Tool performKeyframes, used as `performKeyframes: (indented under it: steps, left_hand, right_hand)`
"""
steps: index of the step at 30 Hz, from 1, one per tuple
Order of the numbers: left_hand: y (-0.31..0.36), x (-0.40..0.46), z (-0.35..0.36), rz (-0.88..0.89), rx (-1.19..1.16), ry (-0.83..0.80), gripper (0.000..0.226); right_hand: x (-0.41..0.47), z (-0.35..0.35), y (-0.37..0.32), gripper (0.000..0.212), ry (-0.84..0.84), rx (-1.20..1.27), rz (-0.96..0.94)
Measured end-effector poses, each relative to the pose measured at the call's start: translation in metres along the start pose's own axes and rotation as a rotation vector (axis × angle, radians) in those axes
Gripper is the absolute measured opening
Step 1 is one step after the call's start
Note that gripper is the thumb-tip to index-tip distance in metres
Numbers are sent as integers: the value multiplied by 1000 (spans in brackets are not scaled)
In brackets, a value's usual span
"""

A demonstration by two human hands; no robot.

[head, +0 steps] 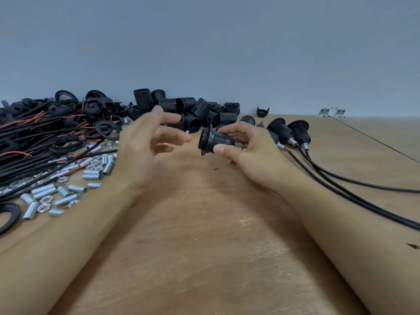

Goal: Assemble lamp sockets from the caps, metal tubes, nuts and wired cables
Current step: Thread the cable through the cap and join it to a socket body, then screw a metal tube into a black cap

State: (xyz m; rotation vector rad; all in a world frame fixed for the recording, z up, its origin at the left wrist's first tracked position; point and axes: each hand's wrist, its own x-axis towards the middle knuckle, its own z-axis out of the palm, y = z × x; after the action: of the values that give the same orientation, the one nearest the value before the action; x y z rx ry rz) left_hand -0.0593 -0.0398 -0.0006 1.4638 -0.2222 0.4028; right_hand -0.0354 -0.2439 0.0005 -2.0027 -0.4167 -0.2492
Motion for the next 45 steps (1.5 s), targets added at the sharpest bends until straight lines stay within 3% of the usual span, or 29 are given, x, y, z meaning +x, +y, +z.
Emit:
performKeyframes:
  steps: [2, 6, 8, 13, 17, 19, 21, 24, 28, 31, 35, 39, 41, 45]
  left_hand:
    - [-4, -2, 3, 14, 95, 13, 34]
    - [-7, -6, 9, 68, 230, -50, 22]
    - [-9, -6, 10, 91, 287, -63, 14]
    - [-11, -5, 8, 90, 423, -8, 13]
    - [-16, -5, 3, 67, 630, -30, 12]
    - [-17, -3, 2, 66, 689, -13, 14]
    - [-17, -1, -1, 74, 753, 10, 12]
    - [-18, 6, -9, 135, 1109, 100, 16]
    - [-21, 8, -24, -113, 1433, 164, 36]
    - [-21, 9, -30, -275, 1479, 115, 41]
    - [-15, 11, -34, -203, 1510, 106, 42]
    - [-12, 13, -39, -136, 1371, 115, 19]
    - [-11, 15, -41, -133, 1344, 123, 20]
    - [-12, 19, -53, -176, 1520, 167, 23]
  right_hand:
    - [5, -8, 1, 27, 137, -11, 3]
    - [15, -42, 3, 32, 634, -136, 14]
    - [16, -61, 9, 28, 740, -206, 83]
    - [17, -67, 31, 12, 473, -421, 432]
    - [18, -67, 31, 12, 475, -396, 476]
    - [18, -66, 30, 14, 502, -420, 441]
    - [16, -61, 28, 30, 527, -515, 338]
    - [11, -50, 20, 50, 538, -540, 142]
    - [5, -36, 17, 44, 480, -500, -44]
    - [4, -29, 16, 41, 452, -474, -94]
    - [5, -23, 16, 36, 404, -462, -125]
    - [3, -23, 13, 32, 401, -446, -141]
    - [2, -23, 12, 32, 393, -450, -151]
    - [2, -18, 12, 34, 358, -457, -155]
